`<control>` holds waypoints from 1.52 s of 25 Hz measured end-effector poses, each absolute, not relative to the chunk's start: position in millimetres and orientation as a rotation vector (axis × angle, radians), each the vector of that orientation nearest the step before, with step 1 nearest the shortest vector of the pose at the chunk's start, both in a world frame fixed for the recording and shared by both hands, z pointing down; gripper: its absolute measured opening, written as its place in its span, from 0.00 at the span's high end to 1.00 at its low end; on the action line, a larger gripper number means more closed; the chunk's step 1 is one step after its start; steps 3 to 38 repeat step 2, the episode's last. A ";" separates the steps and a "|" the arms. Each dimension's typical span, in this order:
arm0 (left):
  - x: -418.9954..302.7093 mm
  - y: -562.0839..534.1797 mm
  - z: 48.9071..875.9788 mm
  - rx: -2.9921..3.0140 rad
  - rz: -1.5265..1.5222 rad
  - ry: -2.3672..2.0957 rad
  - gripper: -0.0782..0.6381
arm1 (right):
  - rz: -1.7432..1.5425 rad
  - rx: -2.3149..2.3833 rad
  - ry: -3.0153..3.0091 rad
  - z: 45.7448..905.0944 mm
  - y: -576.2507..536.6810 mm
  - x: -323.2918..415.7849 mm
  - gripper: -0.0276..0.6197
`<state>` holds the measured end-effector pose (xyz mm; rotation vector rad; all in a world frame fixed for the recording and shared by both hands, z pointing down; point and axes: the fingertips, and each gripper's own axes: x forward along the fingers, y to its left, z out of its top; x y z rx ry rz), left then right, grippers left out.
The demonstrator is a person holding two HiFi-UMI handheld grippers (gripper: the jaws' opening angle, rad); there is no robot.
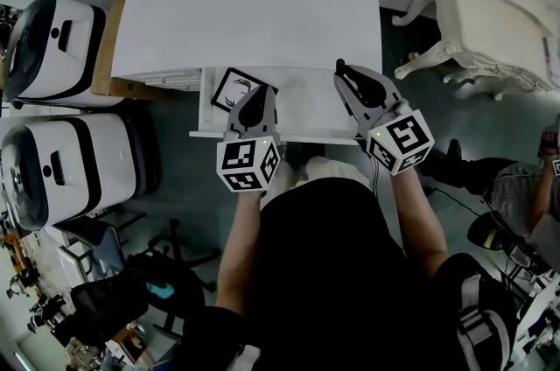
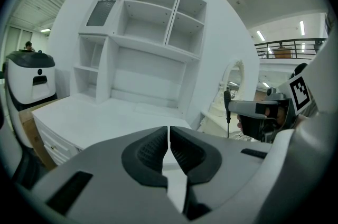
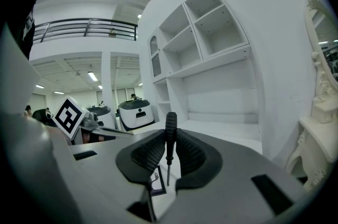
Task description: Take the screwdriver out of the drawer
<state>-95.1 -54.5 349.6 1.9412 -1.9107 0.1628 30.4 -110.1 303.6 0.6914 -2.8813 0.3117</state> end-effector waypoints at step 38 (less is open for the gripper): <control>-94.7 -55.0 350.3 1.940 0.162 -1.912 0.85 | 0.309 0.688 -2.881 304.4 -110.4 31.2 0.83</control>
